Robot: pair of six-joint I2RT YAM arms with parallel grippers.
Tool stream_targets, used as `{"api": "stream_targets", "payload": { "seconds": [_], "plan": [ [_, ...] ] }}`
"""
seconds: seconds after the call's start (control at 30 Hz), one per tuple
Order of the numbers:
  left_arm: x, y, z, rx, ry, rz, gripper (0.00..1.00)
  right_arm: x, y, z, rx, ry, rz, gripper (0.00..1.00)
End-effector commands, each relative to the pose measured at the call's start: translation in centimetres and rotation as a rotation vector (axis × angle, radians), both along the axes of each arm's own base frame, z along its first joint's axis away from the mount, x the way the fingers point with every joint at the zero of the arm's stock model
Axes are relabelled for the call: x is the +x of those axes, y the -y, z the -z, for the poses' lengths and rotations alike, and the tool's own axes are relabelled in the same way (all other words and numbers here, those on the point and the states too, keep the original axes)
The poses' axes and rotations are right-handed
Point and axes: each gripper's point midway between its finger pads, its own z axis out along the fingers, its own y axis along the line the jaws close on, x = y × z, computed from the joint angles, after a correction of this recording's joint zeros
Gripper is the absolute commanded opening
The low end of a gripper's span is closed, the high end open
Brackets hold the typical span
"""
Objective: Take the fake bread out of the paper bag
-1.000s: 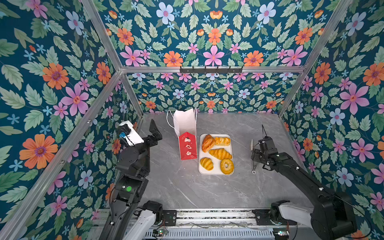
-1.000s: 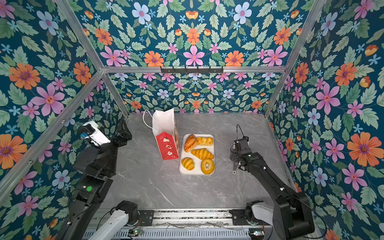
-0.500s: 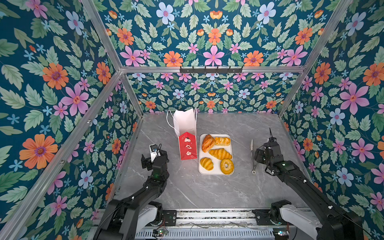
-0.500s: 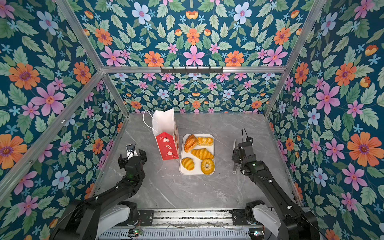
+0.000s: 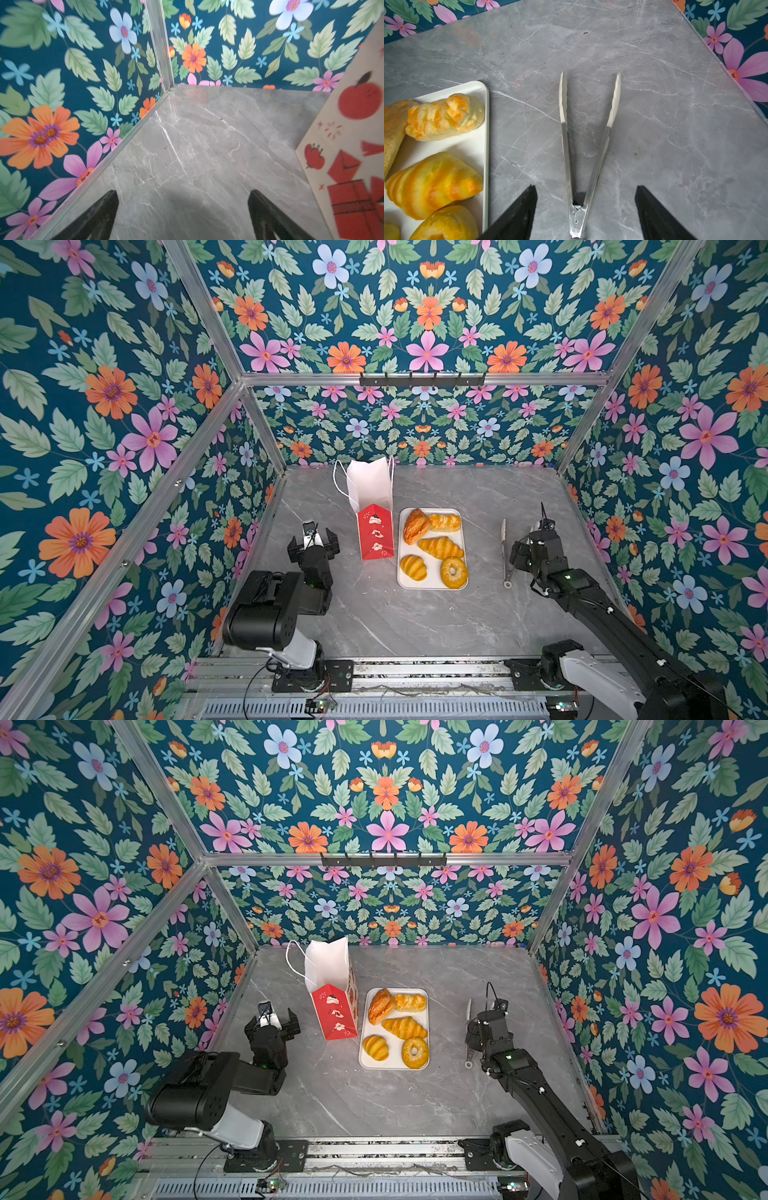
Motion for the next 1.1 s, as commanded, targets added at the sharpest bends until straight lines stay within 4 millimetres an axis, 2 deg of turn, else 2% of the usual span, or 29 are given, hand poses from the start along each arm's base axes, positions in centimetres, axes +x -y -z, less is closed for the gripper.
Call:
{"api": "stream_targets", "payload": {
  "seconds": [0.0, 0.03, 0.1, 0.17, 0.23, 0.33, 0.53, 0.73, 0.83, 1.07],
  "plan": [
    [1.7, 1.6, -1.0, -0.062, 0.024, 0.113, 1.0, 1.4, -0.2, -1.6, 0.0, 0.11, -0.007, 0.76],
    [1.8, 1.5, -1.7, -0.051, 0.072, 0.115, 1.0, 1.6, -0.1, -2.0, -0.003, 0.145, -0.005, 0.76],
    [1.6, 1.4, -1.2, -0.059, 0.051, 0.113, 1.0, 2.0, 0.2, -2.9, -0.017, 0.224, -0.001, 0.76],
    [1.7, 1.4, -1.7, -0.05, 0.076, 0.114, 1.0, 2.4, 0.8, -4.0, -0.055, 0.312, 0.019, 0.76],
    [1.7, 1.5, -1.3, -0.059, 0.058, 0.115, 1.0, 2.5, 1.7, -4.8, -0.133, 0.375, 0.032, 0.75],
    [1.6, 1.4, -1.5, -0.051, 0.068, 0.114, 1.0, 2.4, 3.2, -5.0, -0.248, 0.445, 0.078, 0.73],
    [1.6, 1.4, -1.6, -0.049, 0.072, 0.112, 1.0, 3.8, 3.6, -1.7, -0.341, 0.386, 0.07, 0.73],
    [1.6, 1.4, -1.6, -0.049, 0.071, 0.112, 1.0, 6.9, 3.8, -0.1, -0.404, 0.37, 0.07, 0.75],
    [1.6, 1.4, -1.6, -0.049, 0.071, 0.112, 1.0, 8.2, 4.6, 0.8, -0.415, 0.347, 0.094, 0.75],
    [1.7, 1.4, -1.6, -0.049, 0.072, 0.112, 1.0, 7.6, 5.6, 1.5, -0.27, 0.343, 0.078, 0.74]
  ]
}}
